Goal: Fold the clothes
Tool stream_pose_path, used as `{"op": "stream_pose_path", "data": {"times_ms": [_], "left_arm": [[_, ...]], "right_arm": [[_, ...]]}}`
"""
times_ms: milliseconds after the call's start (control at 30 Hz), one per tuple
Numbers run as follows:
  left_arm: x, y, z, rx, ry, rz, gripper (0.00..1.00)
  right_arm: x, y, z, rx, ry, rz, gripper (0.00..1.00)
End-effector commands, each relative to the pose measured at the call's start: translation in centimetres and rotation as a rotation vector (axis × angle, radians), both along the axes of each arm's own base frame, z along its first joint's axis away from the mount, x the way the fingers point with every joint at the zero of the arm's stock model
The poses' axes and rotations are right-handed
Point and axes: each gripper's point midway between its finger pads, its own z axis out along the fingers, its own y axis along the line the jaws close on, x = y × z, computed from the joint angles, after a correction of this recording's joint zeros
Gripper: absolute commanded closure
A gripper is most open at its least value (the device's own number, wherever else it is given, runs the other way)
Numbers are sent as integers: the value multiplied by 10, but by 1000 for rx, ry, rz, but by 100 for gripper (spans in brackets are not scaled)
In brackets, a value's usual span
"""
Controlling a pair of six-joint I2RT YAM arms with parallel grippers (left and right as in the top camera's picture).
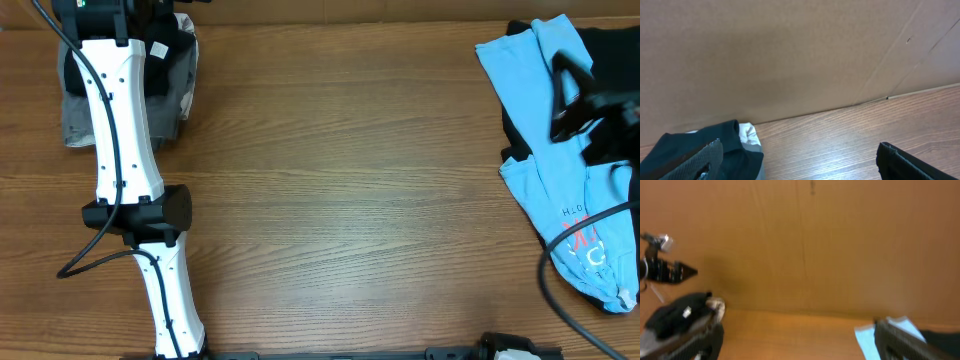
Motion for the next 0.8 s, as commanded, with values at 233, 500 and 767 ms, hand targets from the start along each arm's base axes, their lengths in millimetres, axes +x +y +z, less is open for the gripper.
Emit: {"op": "stream_pose_path", "data": {"times_ms": [233, 500, 767], "left_arm": [[0, -5, -1, -23, 5, -12, 0], [0, -5, -1, -23, 5, -12, 0], [0, -5, -1, -23, 5, -12, 0]], "right_arm": [[-17, 14, -171, 81, -56, 40, 0], [-33, 17, -266, 144, -95, 18, 0], [-32, 11, -329, 143, -37, -32, 0]]}}
